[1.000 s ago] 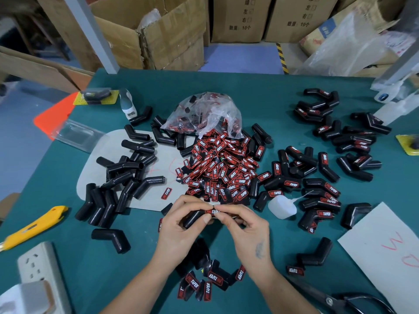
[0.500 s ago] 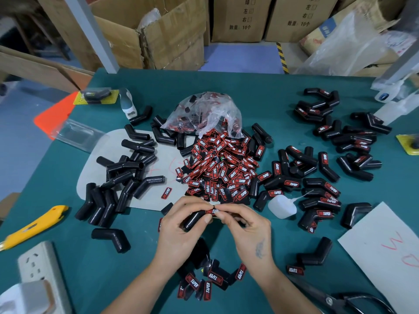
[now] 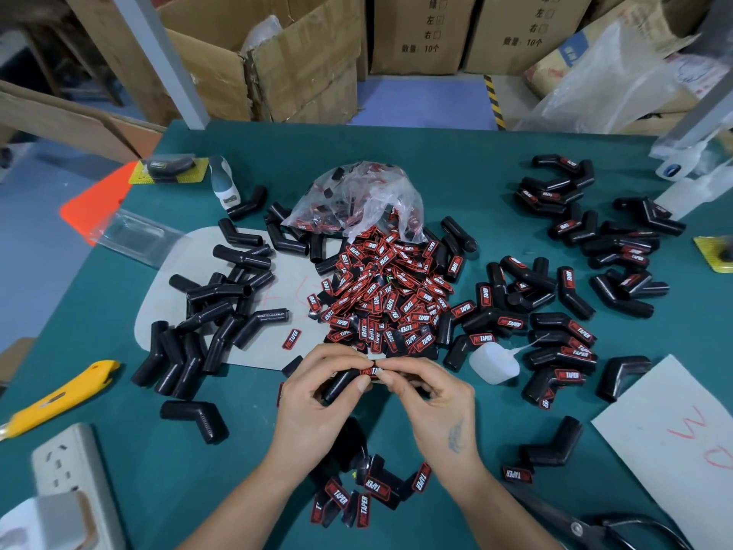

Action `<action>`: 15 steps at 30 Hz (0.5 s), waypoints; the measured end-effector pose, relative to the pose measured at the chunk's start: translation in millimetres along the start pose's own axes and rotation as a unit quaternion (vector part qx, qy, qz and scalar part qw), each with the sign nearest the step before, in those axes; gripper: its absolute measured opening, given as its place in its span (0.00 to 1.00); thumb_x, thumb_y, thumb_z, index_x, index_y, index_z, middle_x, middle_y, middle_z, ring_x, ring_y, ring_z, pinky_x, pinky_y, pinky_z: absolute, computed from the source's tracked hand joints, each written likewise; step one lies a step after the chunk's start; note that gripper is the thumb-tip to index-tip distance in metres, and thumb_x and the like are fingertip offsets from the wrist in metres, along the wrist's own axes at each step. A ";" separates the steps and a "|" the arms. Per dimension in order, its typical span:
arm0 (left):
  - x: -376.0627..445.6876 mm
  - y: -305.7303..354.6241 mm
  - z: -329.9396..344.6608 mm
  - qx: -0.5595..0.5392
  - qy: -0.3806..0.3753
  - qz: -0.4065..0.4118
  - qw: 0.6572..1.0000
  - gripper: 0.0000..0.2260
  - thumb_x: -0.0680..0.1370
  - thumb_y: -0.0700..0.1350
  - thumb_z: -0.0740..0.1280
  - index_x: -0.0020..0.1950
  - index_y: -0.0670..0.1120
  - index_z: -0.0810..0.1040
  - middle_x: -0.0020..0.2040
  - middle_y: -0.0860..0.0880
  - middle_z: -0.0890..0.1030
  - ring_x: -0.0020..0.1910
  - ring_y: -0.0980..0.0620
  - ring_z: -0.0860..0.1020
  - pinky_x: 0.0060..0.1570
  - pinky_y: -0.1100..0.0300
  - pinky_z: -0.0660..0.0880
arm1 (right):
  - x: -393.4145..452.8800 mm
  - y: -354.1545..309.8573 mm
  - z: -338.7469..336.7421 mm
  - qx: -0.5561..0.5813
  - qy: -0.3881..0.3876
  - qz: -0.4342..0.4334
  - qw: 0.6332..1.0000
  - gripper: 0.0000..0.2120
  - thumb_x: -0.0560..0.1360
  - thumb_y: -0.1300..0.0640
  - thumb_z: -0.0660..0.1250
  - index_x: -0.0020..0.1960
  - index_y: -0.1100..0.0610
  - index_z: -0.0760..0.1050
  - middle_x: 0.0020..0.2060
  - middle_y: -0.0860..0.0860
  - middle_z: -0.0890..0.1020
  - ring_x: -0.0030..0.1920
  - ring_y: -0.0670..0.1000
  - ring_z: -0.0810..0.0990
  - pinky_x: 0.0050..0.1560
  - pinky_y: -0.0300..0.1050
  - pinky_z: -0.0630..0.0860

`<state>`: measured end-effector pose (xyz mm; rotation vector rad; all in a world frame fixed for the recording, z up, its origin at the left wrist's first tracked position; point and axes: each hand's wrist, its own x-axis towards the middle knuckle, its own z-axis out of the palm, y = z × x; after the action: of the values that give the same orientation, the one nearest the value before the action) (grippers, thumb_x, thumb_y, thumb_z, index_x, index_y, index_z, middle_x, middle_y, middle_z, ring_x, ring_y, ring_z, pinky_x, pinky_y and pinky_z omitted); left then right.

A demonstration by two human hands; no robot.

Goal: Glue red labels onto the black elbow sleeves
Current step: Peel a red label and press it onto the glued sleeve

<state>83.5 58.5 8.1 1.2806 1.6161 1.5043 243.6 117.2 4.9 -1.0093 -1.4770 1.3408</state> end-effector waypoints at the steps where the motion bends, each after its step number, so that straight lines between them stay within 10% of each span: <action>1: 0.0 0.1 0.0 -0.001 0.000 -0.001 1.000 0.06 0.78 0.47 0.73 0.54 0.54 0.86 0.54 0.52 0.83 0.57 0.46 0.83 0.61 0.60 0.76 | 0.1 -0.7 0.1 -0.002 -0.001 0.000 1.000 0.07 0.78 0.55 0.76 0.53 0.44 0.88 0.48 0.46 0.89 0.50 0.53 0.88 0.53 0.49 0.83; 15: 2.8 -0.6 1.5 -0.031 -0.032 -0.047 0.998 0.09 0.77 0.38 0.73 0.52 0.51 0.87 0.53 0.53 0.82 0.57 0.49 0.82 0.60 0.64 0.75 | 1.7 -0.9 0.8 0.051 -0.053 0.090 0.993 0.12 0.81 0.60 0.72 0.59 0.45 0.85 0.43 0.53 0.87 0.29 0.48 0.80 0.36 0.36 0.76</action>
<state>83.6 61.6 7.8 1.1916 1.5540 1.4310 242.3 118.5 5.9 -1.0374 -1.4055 1.6041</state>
